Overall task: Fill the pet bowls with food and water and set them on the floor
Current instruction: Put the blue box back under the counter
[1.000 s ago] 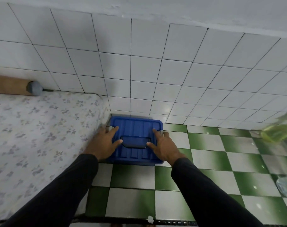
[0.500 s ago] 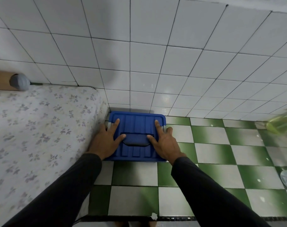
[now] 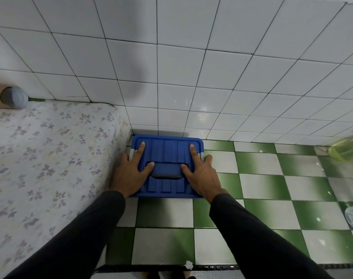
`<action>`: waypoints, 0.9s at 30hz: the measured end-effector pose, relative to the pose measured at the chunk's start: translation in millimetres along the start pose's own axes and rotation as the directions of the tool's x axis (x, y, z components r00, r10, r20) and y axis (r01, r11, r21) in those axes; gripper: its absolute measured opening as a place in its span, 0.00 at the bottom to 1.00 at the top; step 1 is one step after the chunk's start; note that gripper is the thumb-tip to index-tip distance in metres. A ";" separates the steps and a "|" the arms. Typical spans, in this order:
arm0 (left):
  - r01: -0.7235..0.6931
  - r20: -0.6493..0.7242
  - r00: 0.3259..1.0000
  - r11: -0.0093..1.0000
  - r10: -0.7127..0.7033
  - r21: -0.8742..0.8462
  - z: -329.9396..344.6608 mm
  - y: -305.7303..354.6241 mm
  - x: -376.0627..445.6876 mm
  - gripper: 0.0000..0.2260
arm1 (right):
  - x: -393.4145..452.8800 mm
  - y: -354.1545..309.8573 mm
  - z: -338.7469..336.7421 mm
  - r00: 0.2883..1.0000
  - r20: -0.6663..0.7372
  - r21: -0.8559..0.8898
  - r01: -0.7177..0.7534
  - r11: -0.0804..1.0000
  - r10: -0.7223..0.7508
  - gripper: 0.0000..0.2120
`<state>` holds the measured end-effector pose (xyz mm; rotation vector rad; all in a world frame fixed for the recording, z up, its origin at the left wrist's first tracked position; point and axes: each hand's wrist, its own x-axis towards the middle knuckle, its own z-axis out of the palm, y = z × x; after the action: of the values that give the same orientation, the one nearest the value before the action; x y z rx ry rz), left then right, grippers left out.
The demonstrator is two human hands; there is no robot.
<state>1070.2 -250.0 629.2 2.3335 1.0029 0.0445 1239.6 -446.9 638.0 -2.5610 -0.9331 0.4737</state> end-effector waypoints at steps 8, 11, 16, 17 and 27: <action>-0.015 -0.007 1.000 0.998 0.015 -0.061 4.6 -2.9 4.4 0.35 | 1.1 0.7 2.9 0.999 -0.043 0.040 0.009 0.999 -0.007 0.37; -0.024 -0.009 1.000 0.996 0.024 -0.091 5.0 -4.5 5.3 0.35 | 1.1 1.6 4.5 0.999 -0.049 0.058 0.003 0.998 0.000 0.37; -0.028 -0.010 1.000 0.993 0.027 -0.114 5.7 -5.2 5.8 0.35 | 1.5 2.7 5.2 0.998 -0.061 0.091 -0.003 0.996 0.009 0.37; -0.033 -0.010 0.999 0.992 0.032 -0.122 5.7 -5.0 5.2 0.35 | 0.9 3.0 4.9 0.998 -0.062 0.097 -0.008 0.995 0.014 0.37; -0.041 0.000 0.999 0.992 0.041 -0.119 0.5 -4.0 -15.6 0.35 | -23.6 0.0 1.1 0.996 -0.078 0.139 -0.028 0.990 0.039 0.36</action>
<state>1056.5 -258.5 629.7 2.2450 0.9254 0.1151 1222.1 -462.4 641.4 -2.4547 -0.8021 0.4258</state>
